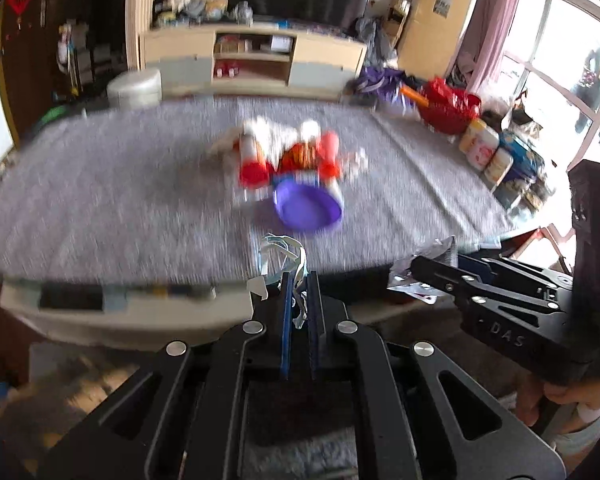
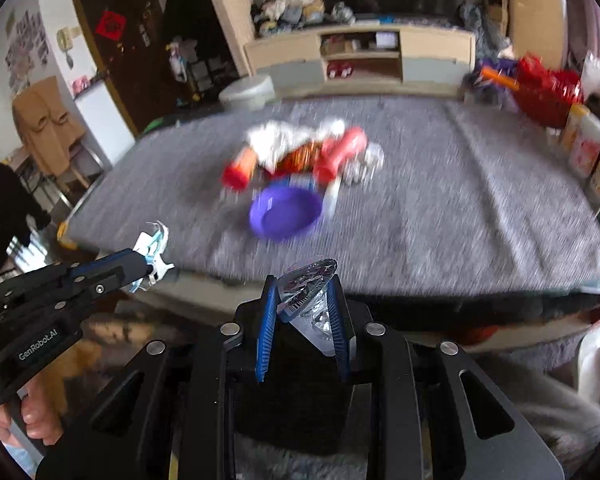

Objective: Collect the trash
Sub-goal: 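Lower both held pieces into the black bin and open both tools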

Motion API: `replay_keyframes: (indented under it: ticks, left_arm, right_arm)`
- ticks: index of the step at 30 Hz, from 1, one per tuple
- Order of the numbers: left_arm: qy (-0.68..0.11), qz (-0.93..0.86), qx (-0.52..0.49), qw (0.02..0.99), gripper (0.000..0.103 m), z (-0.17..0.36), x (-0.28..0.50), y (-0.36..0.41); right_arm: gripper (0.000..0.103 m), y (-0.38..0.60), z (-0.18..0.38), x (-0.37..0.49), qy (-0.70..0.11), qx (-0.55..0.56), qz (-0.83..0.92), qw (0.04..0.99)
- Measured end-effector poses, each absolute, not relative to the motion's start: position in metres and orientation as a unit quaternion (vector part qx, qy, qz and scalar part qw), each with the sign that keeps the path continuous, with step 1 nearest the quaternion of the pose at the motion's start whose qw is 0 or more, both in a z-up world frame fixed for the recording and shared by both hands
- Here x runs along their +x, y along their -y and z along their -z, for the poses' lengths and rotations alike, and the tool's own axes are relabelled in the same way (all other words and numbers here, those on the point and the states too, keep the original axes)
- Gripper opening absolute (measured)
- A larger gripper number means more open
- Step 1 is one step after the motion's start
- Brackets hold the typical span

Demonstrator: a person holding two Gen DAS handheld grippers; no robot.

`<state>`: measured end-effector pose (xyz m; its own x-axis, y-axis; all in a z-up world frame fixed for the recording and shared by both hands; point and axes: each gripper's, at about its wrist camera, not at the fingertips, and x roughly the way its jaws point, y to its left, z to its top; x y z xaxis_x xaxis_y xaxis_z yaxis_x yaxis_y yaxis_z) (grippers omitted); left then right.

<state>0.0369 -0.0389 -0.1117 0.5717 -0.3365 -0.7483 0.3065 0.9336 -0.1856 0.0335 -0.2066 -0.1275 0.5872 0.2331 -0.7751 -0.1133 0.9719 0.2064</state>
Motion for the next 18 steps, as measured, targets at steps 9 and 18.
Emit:
replay_keyframes:
  ticks: [9, 18]
  left_arm:
    - [-0.518, 0.185, -0.01, 0.835, 0.006, 0.197, 0.028, 0.047]
    - [-0.565, 0.196, -0.016, 0.801, 0.008, 0.234, 0.03, 0.051]
  right_arm:
    - [0.027, 0.196, 0.203, 0.035, -0.534, 0.099, -0.112, 0.832]
    - [0.028, 0.185, 0.238, 0.04, -0.574, 0.111, -0.125, 0.801]
